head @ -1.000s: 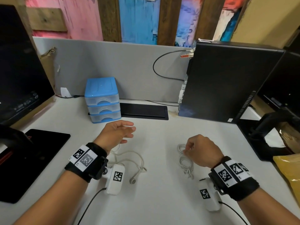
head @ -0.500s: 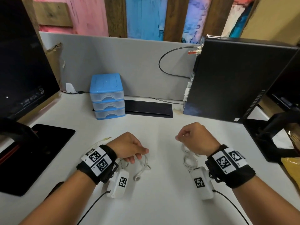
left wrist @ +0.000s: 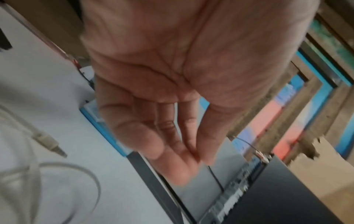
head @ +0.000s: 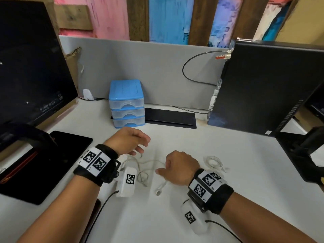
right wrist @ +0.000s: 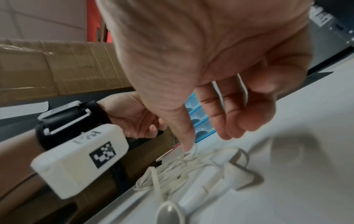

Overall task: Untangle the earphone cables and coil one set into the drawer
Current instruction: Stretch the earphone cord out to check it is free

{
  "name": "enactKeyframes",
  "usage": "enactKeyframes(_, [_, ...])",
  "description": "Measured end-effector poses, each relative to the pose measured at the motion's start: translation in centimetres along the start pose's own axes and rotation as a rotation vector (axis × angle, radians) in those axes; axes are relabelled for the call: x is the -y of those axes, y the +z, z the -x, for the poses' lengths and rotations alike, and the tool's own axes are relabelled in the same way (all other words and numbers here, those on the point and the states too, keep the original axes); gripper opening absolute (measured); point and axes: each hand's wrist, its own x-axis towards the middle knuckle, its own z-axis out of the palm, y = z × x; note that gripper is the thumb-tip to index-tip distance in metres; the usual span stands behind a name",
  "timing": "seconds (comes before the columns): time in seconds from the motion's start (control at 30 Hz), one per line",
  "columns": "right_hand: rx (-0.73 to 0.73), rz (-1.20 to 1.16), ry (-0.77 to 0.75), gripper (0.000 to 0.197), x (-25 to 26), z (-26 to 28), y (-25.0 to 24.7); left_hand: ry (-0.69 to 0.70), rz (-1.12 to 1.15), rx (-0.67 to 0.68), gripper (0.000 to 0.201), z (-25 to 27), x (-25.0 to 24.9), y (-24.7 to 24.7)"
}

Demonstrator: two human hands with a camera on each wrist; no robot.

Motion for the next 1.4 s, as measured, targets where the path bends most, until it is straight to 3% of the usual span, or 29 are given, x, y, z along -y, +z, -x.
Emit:
enactKeyframes(0.13, [0.161,0.094,0.071,0.010,0.7,-1.5,0.1,-0.006,0.084,-0.113,0.009,0.4,0.9,-2.7])
enactKeyframes(0.3, [0.216,0.229,0.076,0.009,0.9,-2.1,-0.9,-0.084,0.086,-0.163,0.009,0.5,3.8,-4.7])
enactKeyframes(0.37, [0.173,0.268,0.035,0.002,1.0,-2.2,-1.5,-0.105,0.083,-0.123,0.007,0.8,4.6,-5.2])
enactKeyframes(0.43, [0.063,0.206,-0.023,0.012,1.4,-2.6,-1.6,-0.105,0.098,-0.109,0.008,1.1,5.1,-5.6])
enactKeyframes(0.53, [-0.055,0.051,-0.118,0.019,3.6,-3.4,-1.4,-0.080,0.126,-0.187,0.007,1.1,5.7,-5.8])
enactKeyframes(0.63, [-0.056,-0.029,-0.164,0.020,5.7,-4.2,-0.8,-0.077,0.072,-0.249,0.009,0.5,6.7,-5.2])
enactKeyframes(0.7, [-0.050,-0.068,-0.180,0.022,6.4,-4.4,-0.4,-0.111,-0.014,-0.260,0.011,-0.6,7.2,-4.4])
enactKeyframes(0.83, [-0.058,-0.115,-0.197,0.023,6.5,-3.9,0.0,-0.180,-0.481,-0.348,0.028,-2.2,7.4,-3.4])
enactKeyframes(1.0, [-0.138,-0.156,-0.202,0.022,6.2,-3.5,-0.7,-0.171,-0.618,-0.355,0.020,-2.3,6.9,-3.6])
enactKeyframes(1.1, [-0.185,-0.200,-0.197,0.022,6.2,-3.2,-1.5,-0.105,-0.527,-0.355,0.013,-1.3,5.3,-3.5])
enactKeyframes(1.23, [-0.216,-0.282,-0.226,0.019,6.2,-2.8,-2.4,0.091,-0.322,-0.309,0.010,0.5,2.9,-3.0])
enactKeyframes(1.4, [-0.320,-0.369,-0.221,0.020,6.1,-1.5,-3.5,0.229,-0.051,-0.310,0.028,2.4,0.6,-2.0])
